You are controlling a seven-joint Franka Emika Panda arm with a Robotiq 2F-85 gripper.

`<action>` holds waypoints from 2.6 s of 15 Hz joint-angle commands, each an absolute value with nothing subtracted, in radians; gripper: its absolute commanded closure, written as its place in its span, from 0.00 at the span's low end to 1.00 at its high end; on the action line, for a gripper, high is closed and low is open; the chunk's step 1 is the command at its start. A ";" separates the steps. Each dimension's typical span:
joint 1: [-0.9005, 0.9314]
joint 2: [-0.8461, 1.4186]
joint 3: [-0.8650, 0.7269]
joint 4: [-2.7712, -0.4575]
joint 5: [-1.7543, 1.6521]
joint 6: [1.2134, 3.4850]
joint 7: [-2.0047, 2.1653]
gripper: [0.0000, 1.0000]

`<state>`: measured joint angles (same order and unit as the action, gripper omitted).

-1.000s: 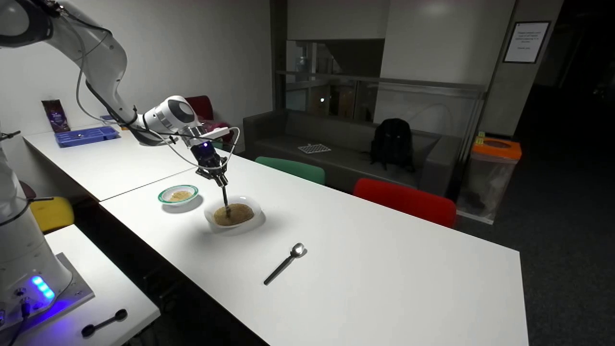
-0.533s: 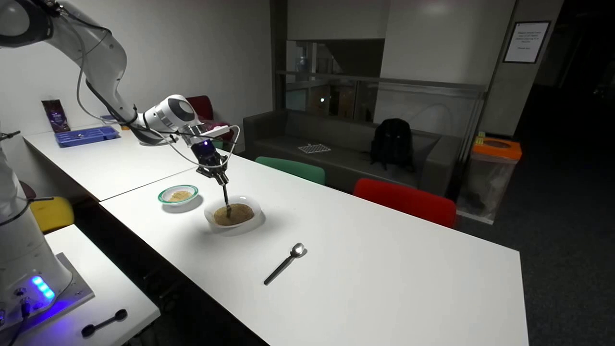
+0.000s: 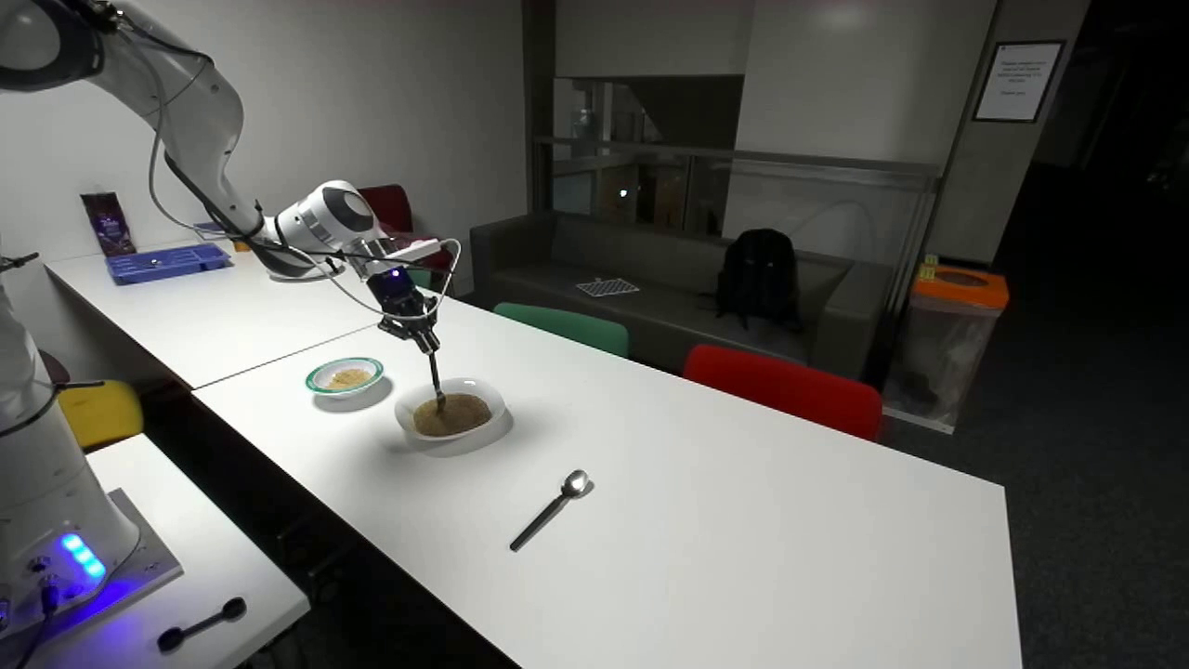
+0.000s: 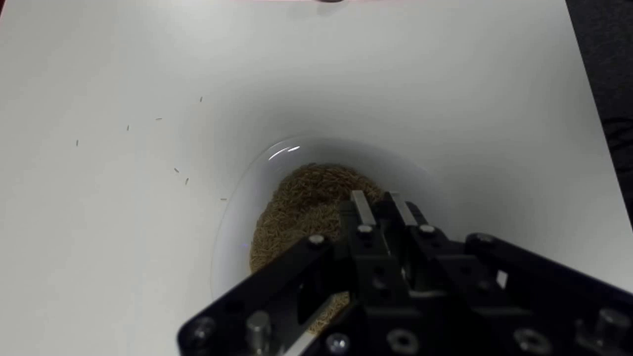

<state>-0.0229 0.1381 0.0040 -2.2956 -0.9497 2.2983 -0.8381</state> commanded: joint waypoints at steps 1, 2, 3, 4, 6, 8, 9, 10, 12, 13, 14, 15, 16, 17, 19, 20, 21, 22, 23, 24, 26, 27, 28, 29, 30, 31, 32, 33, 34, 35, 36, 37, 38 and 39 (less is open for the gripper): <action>-0.016 0.128 0.012 -2.286 -0.944 2.270 -0.856 0.97; -0.015 0.130 0.013 -2.283 -0.945 2.269 -0.855 0.97; -0.013 0.132 0.015 -2.280 -0.946 2.269 -0.855 0.97; -0.010 0.135 0.016 -2.275 -0.947 2.266 -0.855 0.97; -0.004 0.139 0.019 -2.266 -0.948 2.261 -0.856 0.97; -0.001 0.144 0.023 -2.254 -0.949 2.259 -0.859 0.97; 0.000 0.146 0.025 -2.249 -0.949 2.260 -0.861 0.97; -0.001 0.150 0.027 -2.242 -0.947 2.261 -0.865 0.97; 0.000 0.157 0.028 -2.231 -0.947 2.262 -0.869 0.97; 0.000 0.160 0.027 -2.227 -0.946 2.262 -0.871 0.97; 0.000 0.163 0.027 -2.223 -0.946 2.263 -0.874 0.97; 0.000 0.166 0.026 -2.219 -0.945 2.263 -0.876 0.97; -0.001 0.170 0.025 -2.214 -0.944 2.263 -0.878 0.97; -0.003 0.174 0.024 -2.210 -0.942 2.264 -0.880 0.97; -0.005 0.188 0.021 -2.197 -0.945 2.263 -0.880 0.97; -0.007 0.195 0.020 -2.189 -0.946 2.262 -0.880 0.97; -0.009 0.201 0.017 -2.182 -0.949 2.262 -0.879 0.97; -0.011 0.208 0.015 -2.174 -0.951 2.261 -0.879 0.97; -0.013 0.216 0.012 -2.164 -0.949 2.258 -0.880 0.97; -0.015 0.221 0.010 -2.158 -0.950 2.255 -0.881 0.97; -0.019 0.230 0.004 -2.145 -0.951 2.253 -0.880 0.97; -0.021 0.235 0.001 -2.139 -0.950 2.253 -0.881 0.97; -0.023 0.238 -0.002 -2.136 -0.952 2.254 -0.880 0.97; -0.027 0.241 -0.004 -2.132 -0.953 2.254 -0.880 0.97; -0.029 0.243 -0.006 -2.129 -0.954 2.255 -0.879 0.97; -0.032 0.243 -0.010 -2.128 -0.956 2.255 -0.878 0.97; -0.036 0.243 -0.012 -2.127 -0.955 2.256 -0.879 0.97; -0.041 0.243 -0.015 -2.127 -0.955 2.258 -0.878 0.97; -0.045 0.243 -0.017 -2.127 -0.954 2.260 -0.878 0.97; -0.047 0.243 -0.021 -2.127 -0.954 2.260 -0.878 0.97; -0.050 0.242 -0.026 -2.129 -0.953 2.260 -0.877 0.97; -0.053 0.241 -0.030 -2.131 -0.953 2.261 -0.877 0.97; -0.057 0.239 -0.033 -2.133 -0.952 2.262 -0.877 0.97; -0.062 0.237 -0.036 -2.136 -0.952 2.265 -0.876 0.97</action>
<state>-0.0431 0.2472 -0.0318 -2.1423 -0.9502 2.2781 -0.8511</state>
